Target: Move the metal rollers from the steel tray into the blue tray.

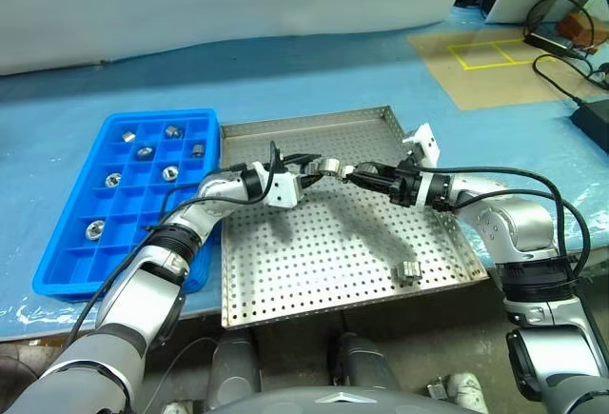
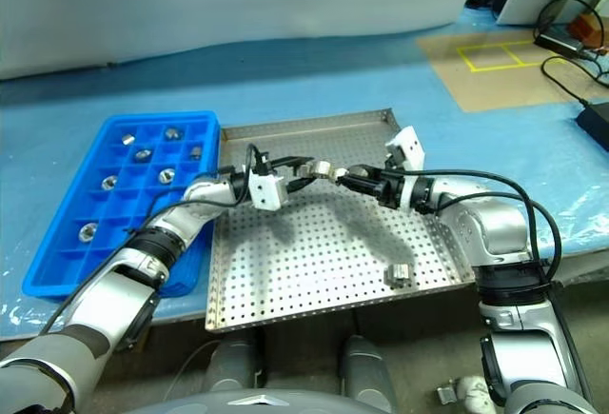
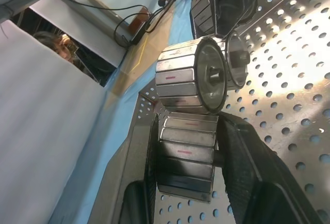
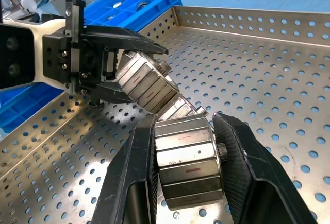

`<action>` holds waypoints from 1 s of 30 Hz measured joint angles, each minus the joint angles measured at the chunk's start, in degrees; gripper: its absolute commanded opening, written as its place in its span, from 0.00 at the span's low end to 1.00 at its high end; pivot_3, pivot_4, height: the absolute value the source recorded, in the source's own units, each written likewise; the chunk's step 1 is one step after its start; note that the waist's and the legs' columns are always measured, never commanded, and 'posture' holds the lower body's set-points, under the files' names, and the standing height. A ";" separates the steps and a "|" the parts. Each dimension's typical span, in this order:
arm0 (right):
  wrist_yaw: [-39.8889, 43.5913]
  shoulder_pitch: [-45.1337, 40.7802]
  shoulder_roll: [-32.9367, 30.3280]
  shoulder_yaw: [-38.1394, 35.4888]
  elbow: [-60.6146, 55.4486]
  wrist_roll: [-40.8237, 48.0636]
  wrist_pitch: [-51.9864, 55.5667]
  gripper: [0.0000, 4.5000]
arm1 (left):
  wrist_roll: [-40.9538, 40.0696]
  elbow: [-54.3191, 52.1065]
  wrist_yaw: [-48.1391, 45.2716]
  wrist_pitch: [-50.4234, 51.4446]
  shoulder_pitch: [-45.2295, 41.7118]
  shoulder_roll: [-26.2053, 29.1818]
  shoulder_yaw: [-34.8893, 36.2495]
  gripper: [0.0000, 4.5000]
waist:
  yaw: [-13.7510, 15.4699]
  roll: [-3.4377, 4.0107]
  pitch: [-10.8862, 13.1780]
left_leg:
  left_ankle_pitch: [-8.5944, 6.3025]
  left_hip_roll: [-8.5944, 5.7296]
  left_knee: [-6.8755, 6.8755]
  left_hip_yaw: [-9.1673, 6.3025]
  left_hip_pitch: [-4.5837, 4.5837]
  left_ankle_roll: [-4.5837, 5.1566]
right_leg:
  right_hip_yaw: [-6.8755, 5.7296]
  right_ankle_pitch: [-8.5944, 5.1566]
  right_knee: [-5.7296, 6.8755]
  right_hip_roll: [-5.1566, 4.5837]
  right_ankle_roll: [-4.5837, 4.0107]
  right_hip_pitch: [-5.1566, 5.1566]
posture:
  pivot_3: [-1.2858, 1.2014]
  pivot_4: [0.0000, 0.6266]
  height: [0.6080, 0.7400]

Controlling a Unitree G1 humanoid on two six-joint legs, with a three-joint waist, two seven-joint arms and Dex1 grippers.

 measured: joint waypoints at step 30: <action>-9.85 1.67 0.44 1.33 13.56 -19.78 -20.23 0.28 | -1.22 1.61 -0.02 1.85 1.12 1.90 2.03 0.31 | -0.07 0.21 0.10 | -0.01 -0.02 -0.05 0.04 -0.11 0.01 | -0.02 -0.01 -0.08 -0.01 -0.01 -0.07 | 0.44 0.24 1.00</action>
